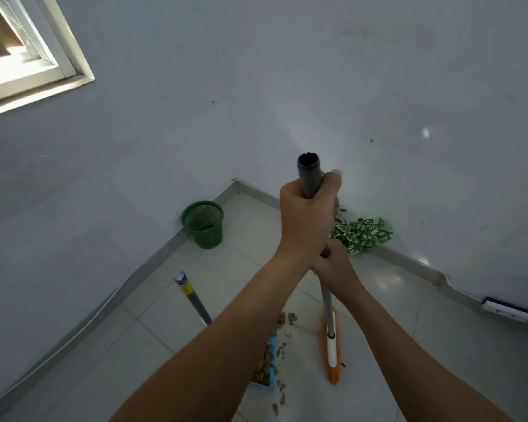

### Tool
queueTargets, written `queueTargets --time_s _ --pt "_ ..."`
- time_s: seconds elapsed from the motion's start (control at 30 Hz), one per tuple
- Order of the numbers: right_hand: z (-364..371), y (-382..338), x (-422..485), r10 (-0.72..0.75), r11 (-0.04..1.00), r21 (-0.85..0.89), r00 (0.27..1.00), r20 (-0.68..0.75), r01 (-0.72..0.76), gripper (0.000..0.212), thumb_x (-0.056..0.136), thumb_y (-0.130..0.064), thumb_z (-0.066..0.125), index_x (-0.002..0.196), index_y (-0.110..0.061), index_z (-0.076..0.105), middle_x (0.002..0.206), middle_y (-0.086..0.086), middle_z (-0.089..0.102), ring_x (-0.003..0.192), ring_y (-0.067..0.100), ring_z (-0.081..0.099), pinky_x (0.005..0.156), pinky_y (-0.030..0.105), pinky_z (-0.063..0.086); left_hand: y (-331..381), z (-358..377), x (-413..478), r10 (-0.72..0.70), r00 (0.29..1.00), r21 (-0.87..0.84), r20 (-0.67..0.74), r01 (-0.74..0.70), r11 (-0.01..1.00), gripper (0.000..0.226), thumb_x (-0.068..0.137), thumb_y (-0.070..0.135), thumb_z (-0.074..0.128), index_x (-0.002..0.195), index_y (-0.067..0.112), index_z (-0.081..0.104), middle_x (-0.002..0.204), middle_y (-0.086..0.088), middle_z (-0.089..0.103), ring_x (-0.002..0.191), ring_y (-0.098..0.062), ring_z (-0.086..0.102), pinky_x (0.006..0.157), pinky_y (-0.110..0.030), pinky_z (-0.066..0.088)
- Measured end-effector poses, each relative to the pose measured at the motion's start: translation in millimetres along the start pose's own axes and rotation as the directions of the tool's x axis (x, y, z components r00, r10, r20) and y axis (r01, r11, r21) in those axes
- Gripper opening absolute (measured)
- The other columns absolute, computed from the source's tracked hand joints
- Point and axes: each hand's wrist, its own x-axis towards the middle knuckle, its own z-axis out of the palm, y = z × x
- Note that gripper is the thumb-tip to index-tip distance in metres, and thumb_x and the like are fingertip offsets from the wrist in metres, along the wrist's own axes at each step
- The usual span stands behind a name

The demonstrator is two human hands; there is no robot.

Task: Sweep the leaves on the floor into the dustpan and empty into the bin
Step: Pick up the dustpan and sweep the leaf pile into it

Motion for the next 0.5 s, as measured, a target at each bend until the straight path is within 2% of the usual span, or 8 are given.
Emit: queueTargets --time_s 0.1,0.2,0.27,0.33,0.4,0.43,0.5 --pt "-15 5 5 0.003 0.999 0.032 0.999 -0.054 -0.001 0.03 0.057 -0.033 0.053 0.044 -0.029 0.025 0.038 -0.011 0.022 0.04 0.005 0.016 0.045 0.02 0.019 2 12 3 0.002 0.994 0.096 0.106 -0.012 0.995 0.044 0.09 0.009 0.058 0.049 0.018 0.045 0.044 0.004 0.041 0.041 -0.011 0.037 0.048 -0.023 0.038" --pt "-29 12 13 0.027 0.999 0.032 0.998 -0.053 -0.026 0.025 0.058 -0.033 0.052 0.042 -0.027 0.033 0.039 -0.009 0.028 0.041 0.011 0.022 0.048 0.027 0.021 4 16 6 0.013 0.969 0.255 0.247 -0.078 0.964 0.026 0.09 0.015 0.06 0.069 0.001 0.056 0.063 -0.011 0.056 0.062 -0.018 0.055 0.07 -0.023 0.051" --pt "-35 14 19 0.05 0.999 0.018 0.998 -0.034 -0.049 0.023 0.058 -0.034 0.052 0.043 -0.026 0.037 0.041 -0.006 0.032 0.041 0.015 0.027 0.048 0.029 0.024 -3 6 11 -0.019 0.947 0.339 0.32 -0.095 0.936 0.019 0.088 0.02 0.064 0.081 0.003 0.06 0.074 -0.008 0.063 0.074 -0.016 0.063 0.077 -0.022 0.052" --pt "-38 12 24 0.066 0.998 -0.011 0.998 -0.014 -0.066 0.023 0.059 -0.036 0.052 0.049 -0.02 0.04 0.045 0.002 0.036 0.046 0.019 0.031 0.05 0.034 0.027 -20 -17 19 -0.07 0.917 0.469 0.392 -0.134 0.873 0.012 0.085 0.027 0.067 0.091 0.018 0.063 0.083 0.007 0.066 0.083 -0.007 0.065 0.08 -0.023 0.054" --pt "-38 12 29 0.071 0.997 -0.036 0.997 0.01 -0.071 0.028 0.063 -0.036 0.053 0.051 -0.013 0.043 0.048 0.01 0.038 0.05 0.021 0.035 0.052 0.038 0.03 -41 -52 26 -0.174 0.882 0.652 0.438 -0.179 0.737 0.021 0.083 0.038 0.068 0.1 0.028 0.062 0.093 0.013 0.066 0.09 -0.002 0.064 0.08 -0.024 0.054" --pt "-38 11 32 0.071 0.996 -0.053 0.997 0.016 -0.07 0.029 0.066 -0.032 0.055 0.051 -0.01 0.044 0.049 0.012 0.039 0.05 0.021 0.036 0.054 0.038 0.031 -51 -72 30 -0.264 0.858 0.749 0.44 -0.189 0.635 0.027 0.083 0.044 0.066 0.105 0.029 0.062 0.097 0.012 0.067 0.091 -0.002 0.063 0.081 -0.024 0.054" --pt "-35 9 36 0.093 0.993 -0.071 0.996 0.013 -0.092 0.027 0.07 -0.024 0.055 0.053 -0.006 0.044 0.052 0.013 0.039 0.051 0.021 0.036 0.056 0.036 0.033 -71 -115 39 -0.508 0.778 0.917 0.369 -0.217 0.335 0.036 0.084 0.05 0.06 0.113 0.028 0.061 0.106 0.007 0.066 0.097 -0.007 0.062 0.087 -0.031 0.053"
